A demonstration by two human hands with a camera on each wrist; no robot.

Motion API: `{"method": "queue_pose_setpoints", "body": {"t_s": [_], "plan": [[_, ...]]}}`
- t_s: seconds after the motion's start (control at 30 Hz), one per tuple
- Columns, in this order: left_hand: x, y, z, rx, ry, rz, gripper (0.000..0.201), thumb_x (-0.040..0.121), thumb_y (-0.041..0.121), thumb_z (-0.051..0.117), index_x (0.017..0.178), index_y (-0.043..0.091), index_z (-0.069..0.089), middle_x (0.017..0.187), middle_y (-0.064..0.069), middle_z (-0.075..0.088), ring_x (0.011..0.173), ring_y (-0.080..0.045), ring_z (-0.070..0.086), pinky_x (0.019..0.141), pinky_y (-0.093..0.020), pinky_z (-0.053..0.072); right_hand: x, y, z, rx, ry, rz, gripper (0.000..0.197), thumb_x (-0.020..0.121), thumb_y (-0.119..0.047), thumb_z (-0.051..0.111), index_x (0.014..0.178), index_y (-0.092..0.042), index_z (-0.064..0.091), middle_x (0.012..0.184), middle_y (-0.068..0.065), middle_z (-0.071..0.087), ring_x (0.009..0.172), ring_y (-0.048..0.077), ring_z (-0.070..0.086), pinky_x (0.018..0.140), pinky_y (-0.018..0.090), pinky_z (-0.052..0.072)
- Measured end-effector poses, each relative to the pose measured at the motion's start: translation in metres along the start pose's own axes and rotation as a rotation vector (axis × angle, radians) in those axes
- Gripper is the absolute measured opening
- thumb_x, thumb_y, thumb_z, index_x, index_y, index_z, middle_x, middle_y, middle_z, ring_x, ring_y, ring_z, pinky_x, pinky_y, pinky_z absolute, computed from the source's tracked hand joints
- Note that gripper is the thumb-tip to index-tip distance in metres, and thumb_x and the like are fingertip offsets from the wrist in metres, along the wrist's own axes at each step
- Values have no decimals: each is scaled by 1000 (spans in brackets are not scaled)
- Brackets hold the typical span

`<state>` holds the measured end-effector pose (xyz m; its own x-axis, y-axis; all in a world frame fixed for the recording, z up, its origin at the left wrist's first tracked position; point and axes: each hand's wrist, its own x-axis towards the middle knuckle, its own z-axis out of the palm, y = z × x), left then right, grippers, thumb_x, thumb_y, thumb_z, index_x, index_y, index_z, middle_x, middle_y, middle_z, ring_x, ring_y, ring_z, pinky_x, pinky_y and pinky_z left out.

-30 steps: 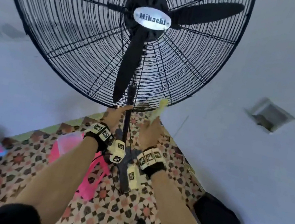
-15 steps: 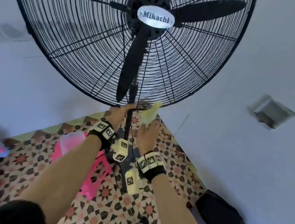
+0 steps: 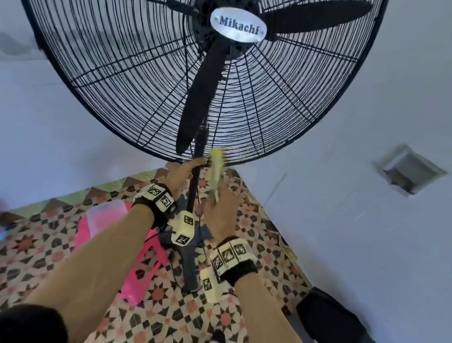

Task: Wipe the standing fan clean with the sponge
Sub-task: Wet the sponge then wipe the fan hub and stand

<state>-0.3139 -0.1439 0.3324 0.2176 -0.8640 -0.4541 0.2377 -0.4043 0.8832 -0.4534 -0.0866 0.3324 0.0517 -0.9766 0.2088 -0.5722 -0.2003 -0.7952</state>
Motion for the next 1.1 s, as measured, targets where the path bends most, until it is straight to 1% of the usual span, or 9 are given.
{"method": "queue_pose_setpoints", "body": {"t_s": [0.07,0.17,0.23,0.4,0.53,0.67,0.77,0.93,1.1], "plan": [[1,-2,1,-3,0,14,46,81,51,82,111,28,56,137,-9,60,126,-29,54,114,-49,40,-2,4,-7,47,-16,16,29,103,-5,52,130,-2,60,92,11,71,54,1,64,53,17,53],[-3,0,1,-20,-15,-9,107,68,64,87,149,12,38,146,-12,56,128,-28,55,111,-47,43,11,7,-34,95,151,175,31,103,-8,51,133,-2,52,111,12,69,60,0,60,55,11,41],[-11,4,3,-11,12,-24,103,80,62,80,154,8,32,125,-11,63,107,-22,63,88,-39,53,18,7,-46,3,250,191,28,101,-8,52,129,-4,51,106,16,70,69,12,54,60,15,33],[-49,6,28,20,-293,-141,52,92,59,68,124,19,59,104,-4,65,97,-24,65,94,-47,56,2,6,-36,-244,53,38,29,101,-12,53,129,-6,47,78,1,59,61,19,57,43,16,25],[-58,7,54,128,-324,-77,37,97,53,65,112,19,65,92,-1,61,87,-20,59,75,-34,50,-4,4,-27,-355,-41,-58,51,95,-10,61,142,-5,41,97,13,70,79,31,65,59,31,41],[-47,3,56,64,-276,-57,38,94,65,61,100,27,66,85,1,58,79,-19,58,73,-35,50,5,-1,-49,-262,8,-28,43,98,-9,60,140,-7,49,81,-5,60,63,10,50,52,17,33],[-34,2,41,-67,-80,-40,51,95,64,61,133,30,63,105,-4,60,92,-27,62,71,-42,59,15,6,-63,-245,110,80,38,104,-12,52,141,-11,49,78,-2,59,60,13,49,43,13,27],[-4,1,5,-180,43,36,64,98,0,65,156,12,41,152,-11,45,131,-34,54,108,-33,46,31,-3,-77,-153,328,78,44,105,-16,47,149,-10,46,88,13,70,74,32,66,61,31,45],[23,1,1,-38,87,163,64,98,12,69,155,16,40,145,-15,48,99,-20,63,79,-14,51,34,-25,-57,-114,214,24,53,104,-9,50,156,-12,41,95,19,71,81,32,67,70,34,53]]}}
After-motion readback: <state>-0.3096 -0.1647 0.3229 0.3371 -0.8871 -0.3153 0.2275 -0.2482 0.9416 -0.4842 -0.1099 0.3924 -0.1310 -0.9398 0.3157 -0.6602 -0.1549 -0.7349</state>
